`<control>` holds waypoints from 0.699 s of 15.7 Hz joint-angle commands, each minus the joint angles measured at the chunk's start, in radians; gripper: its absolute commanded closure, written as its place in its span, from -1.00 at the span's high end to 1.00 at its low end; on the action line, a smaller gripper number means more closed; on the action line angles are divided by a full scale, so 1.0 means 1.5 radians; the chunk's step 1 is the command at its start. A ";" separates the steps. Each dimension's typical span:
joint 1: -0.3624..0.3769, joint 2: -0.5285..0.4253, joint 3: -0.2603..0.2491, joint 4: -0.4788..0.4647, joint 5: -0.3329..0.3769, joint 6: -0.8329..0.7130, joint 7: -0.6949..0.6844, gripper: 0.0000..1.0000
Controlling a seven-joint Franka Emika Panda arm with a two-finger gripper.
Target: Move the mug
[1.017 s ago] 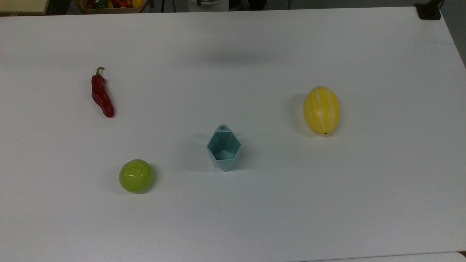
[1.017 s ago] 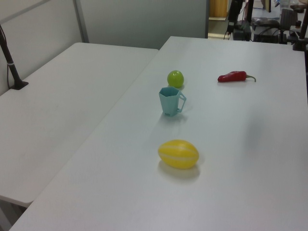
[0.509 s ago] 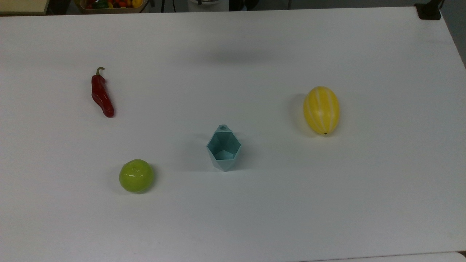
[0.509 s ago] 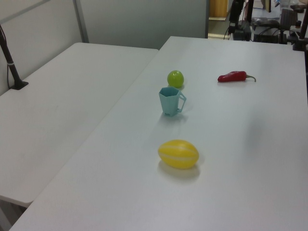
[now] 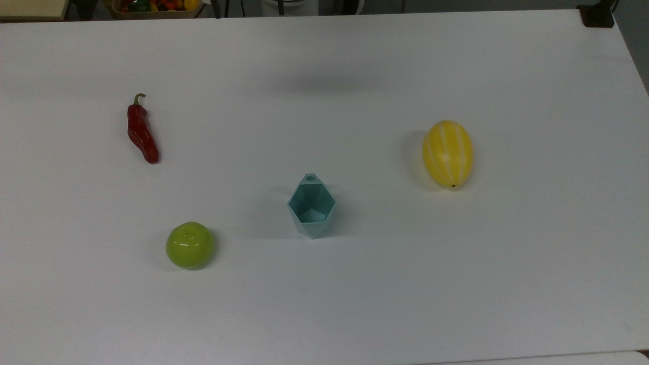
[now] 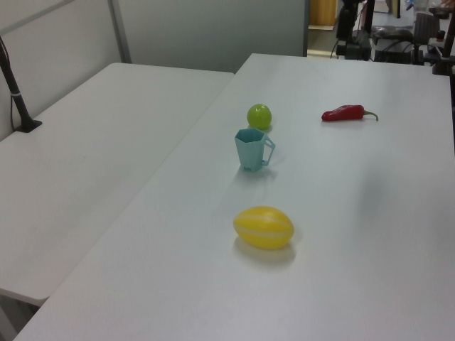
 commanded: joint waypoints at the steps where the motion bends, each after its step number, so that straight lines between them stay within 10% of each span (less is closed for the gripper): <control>1: 0.024 0.077 0.000 0.075 -0.005 -0.013 0.068 1.00; 11: 0.088 0.172 -0.002 0.041 -0.014 0.163 0.148 1.00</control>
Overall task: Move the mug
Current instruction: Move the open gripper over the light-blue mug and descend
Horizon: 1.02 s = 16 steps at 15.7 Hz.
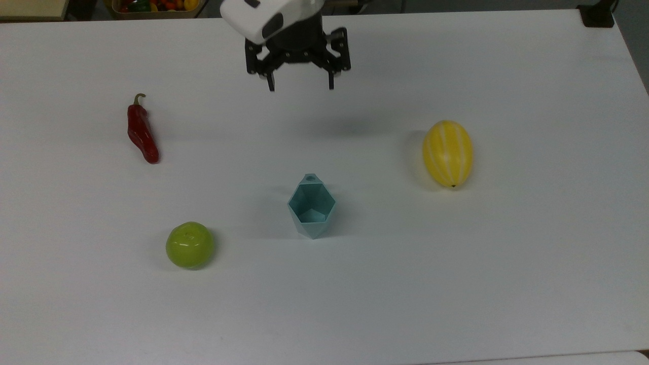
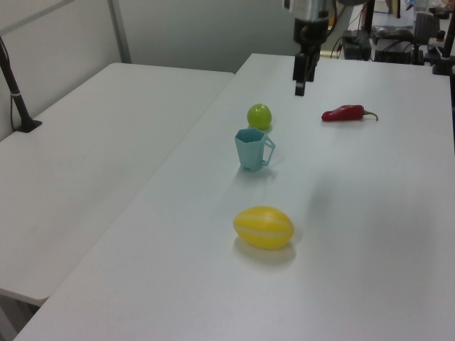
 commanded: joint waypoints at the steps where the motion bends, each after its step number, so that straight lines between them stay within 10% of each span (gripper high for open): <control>1: 0.008 0.028 -0.003 -0.023 -0.015 0.092 0.049 1.00; 16: 0.011 0.096 -0.005 -0.139 -0.015 0.342 0.053 0.84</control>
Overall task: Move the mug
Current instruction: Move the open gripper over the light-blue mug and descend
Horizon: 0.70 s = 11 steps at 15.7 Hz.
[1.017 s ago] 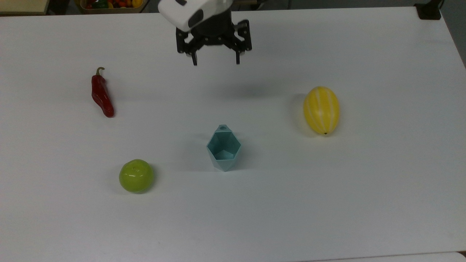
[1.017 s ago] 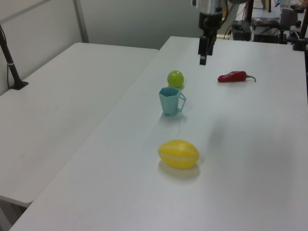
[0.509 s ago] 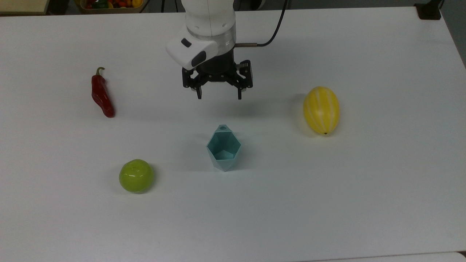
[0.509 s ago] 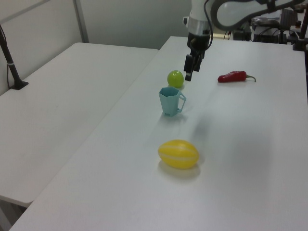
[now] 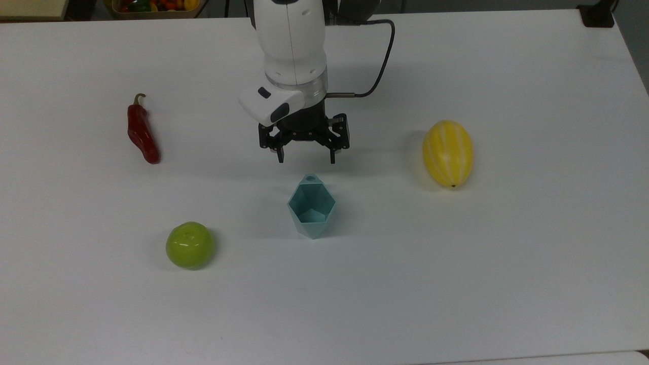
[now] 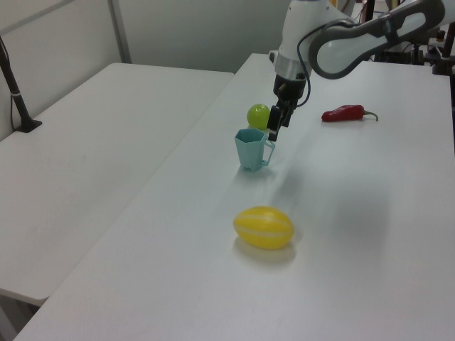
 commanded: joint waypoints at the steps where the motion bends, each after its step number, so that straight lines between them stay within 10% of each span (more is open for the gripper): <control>1: 0.009 0.010 -0.005 -0.023 -0.013 0.052 0.017 0.77; 11: 0.021 0.055 -0.005 -0.023 -0.025 0.114 0.016 0.38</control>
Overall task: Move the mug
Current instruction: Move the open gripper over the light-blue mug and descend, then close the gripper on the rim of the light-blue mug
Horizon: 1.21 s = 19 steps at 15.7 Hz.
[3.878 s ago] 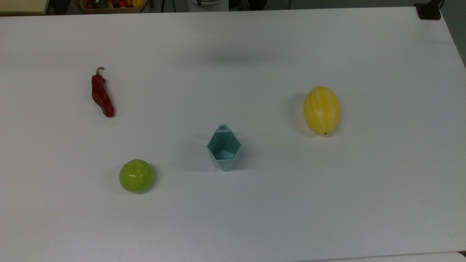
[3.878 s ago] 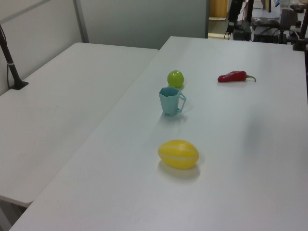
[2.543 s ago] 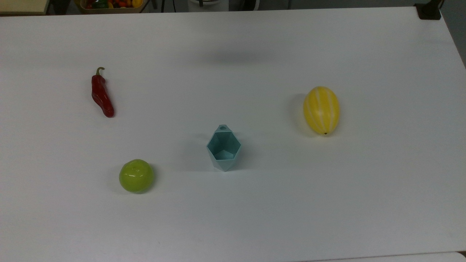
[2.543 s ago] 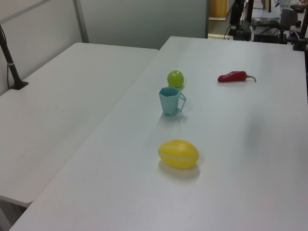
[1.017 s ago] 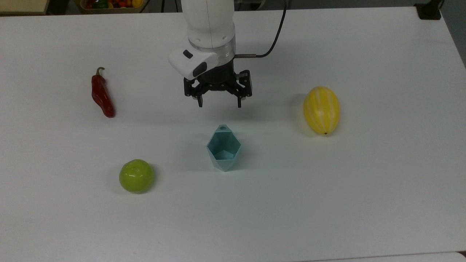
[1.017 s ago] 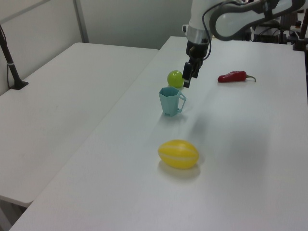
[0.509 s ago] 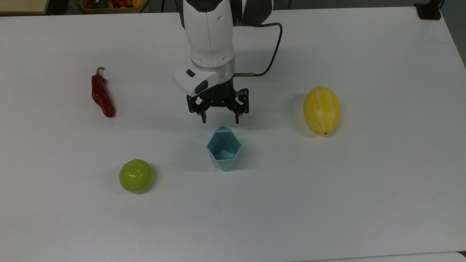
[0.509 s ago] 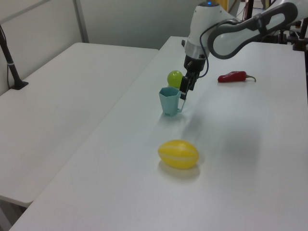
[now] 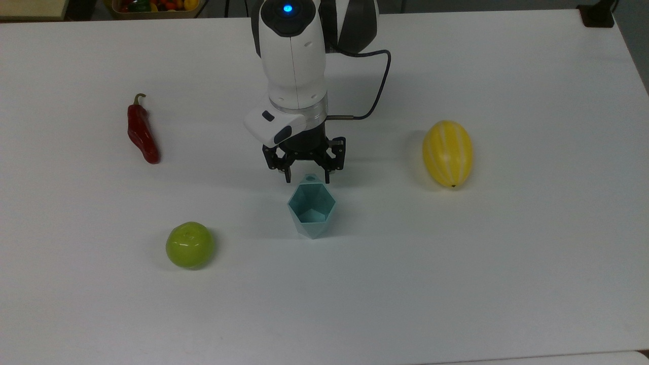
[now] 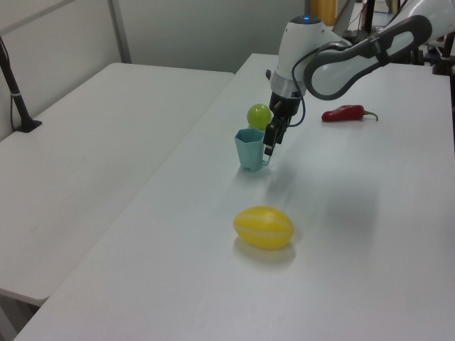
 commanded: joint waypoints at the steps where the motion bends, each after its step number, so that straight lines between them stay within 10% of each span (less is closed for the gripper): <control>1: 0.018 0.008 -0.005 -0.013 -0.020 0.037 0.016 0.35; 7: 0.019 0.019 -0.005 -0.012 -0.045 0.038 0.016 -0.11; 15: 0.018 0.019 -0.005 -0.009 -0.051 0.062 0.016 -0.16; 19: 0.017 0.019 -0.005 -0.010 -0.057 0.059 0.015 -0.77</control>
